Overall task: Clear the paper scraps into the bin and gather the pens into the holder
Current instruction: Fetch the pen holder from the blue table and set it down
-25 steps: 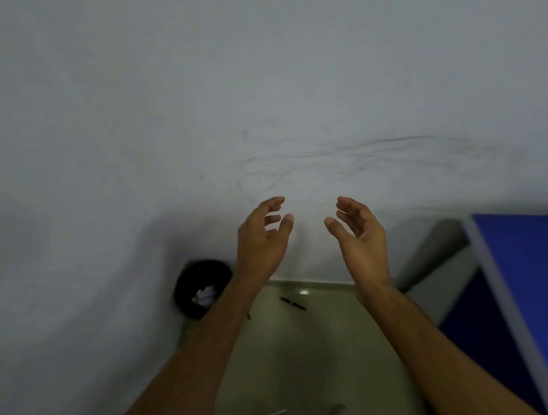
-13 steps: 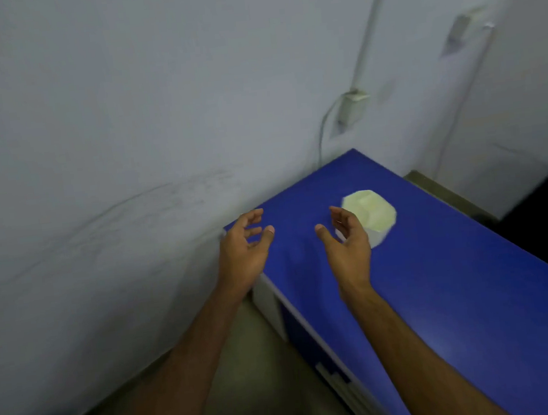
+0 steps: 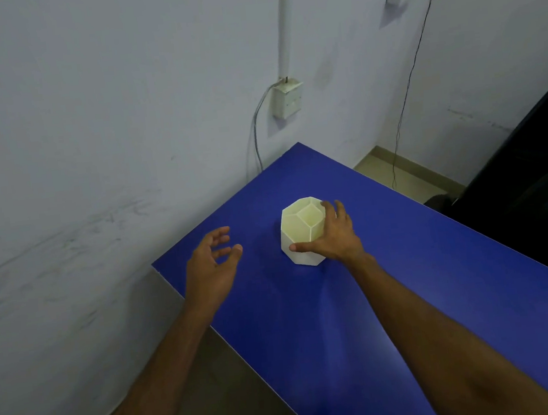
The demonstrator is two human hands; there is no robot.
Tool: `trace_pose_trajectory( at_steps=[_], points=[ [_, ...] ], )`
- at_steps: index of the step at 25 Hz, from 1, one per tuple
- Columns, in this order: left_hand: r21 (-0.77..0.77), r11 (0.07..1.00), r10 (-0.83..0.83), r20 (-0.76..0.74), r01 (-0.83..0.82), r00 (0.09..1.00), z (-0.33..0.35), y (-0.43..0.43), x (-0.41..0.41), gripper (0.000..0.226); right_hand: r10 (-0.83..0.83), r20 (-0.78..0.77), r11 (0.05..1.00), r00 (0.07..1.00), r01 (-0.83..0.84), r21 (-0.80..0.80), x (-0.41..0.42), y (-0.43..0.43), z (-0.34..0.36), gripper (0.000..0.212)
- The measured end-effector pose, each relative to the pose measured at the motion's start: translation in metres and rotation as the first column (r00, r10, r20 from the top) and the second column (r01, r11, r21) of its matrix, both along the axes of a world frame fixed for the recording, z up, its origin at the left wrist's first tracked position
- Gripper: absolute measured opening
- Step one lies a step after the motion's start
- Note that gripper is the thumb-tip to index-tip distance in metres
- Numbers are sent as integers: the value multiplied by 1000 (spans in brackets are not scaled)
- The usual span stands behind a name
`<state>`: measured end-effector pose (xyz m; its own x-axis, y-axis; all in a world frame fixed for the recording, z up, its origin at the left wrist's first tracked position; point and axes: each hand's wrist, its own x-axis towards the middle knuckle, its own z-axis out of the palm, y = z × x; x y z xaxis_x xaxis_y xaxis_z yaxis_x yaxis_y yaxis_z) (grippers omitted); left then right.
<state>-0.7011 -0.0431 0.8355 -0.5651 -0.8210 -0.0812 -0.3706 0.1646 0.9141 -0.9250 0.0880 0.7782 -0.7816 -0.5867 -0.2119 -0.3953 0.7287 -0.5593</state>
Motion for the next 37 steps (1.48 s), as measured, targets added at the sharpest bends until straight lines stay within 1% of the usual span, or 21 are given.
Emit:
trace_pose_trajectory(
  at_steps=[3,5,7,9,11,13,15,17,19,22,23,24,27,29,31,33,35,37],
  points=[
    [2,999,48,8,-48,999,-3,-2,10,36,-11,-59,998,998,7,-59,3,-2,-5,118],
    [7,996,91,-4,-90,996,-3,-4,23,35,0,-115,996,993,-9,-83,13,-2,-2,116],
    [20,988,153,-11,-152,988,-3,-8,46,36,45,-156,989,987,-66,-131,37,-7,7,115],
    [46,974,221,-30,-220,975,-3,-13,80,35,134,-176,969,975,-166,-181,79,-19,17,115],
    [62,955,292,-16,-291,956,-6,-16,121,36,244,-189,933,951,-284,-222,131,-35,24,115],
    [57,919,390,9,-389,921,-9,-21,192,37,397,-185,875,899,-432,-219,203,-59,25,116],
    [55,885,461,42,-463,886,-15,-22,253,37,505,-167,821,847,-531,-209,260,-76,20,116],
    [66,812,577,59,-580,815,-26,-17,338,36,630,-142,742,764,-645,-183,333,-95,8,117],
    [96,748,653,69,-657,754,-38,-6,404,35,701,-125,682,702,-711,-169,389,-103,-2,115],
    [118,591,789,123,-798,602,-70,22,512,35,842,-90,518,532,-844,-137,483,-110,-30,111],
    [134,526,829,137,-840,542,-83,35,541,35,880,-78,458,468,-881,-119,508,-112,-42,110],
    [154,479,853,148,-864,500,-95,45,559,36,906,-82,408,416,-908,-98,525,-113,-51,109],
    [231,319,909,200,-919,365,-137,72,603,34,971,-98,220,217,-975,23,574,-121,-92,106],
    [270,243,924,228,-932,307,-159,80,615,32,988,-64,147,143,-986,76,593,-130,-115,106],
    [287,149,940,255,-946,225,-199,85,628,33,999,-14,43,42,-993,113,613,-141,-157,109],
    [302,99,948,262,-948,182,-238,85,635,34,999,24,-41,-38,-990,137,624,-149,-201,113],
    [306,53,951,275,-950,141,-282,86,643,31,994,31,-112,-108,-980,164,635,-158,-245,115],
    [319,3,950,295,-948,102,-346,92,648,27,983,30,-183,-181,-960,213,646,-166,-310,114]
  ],
)
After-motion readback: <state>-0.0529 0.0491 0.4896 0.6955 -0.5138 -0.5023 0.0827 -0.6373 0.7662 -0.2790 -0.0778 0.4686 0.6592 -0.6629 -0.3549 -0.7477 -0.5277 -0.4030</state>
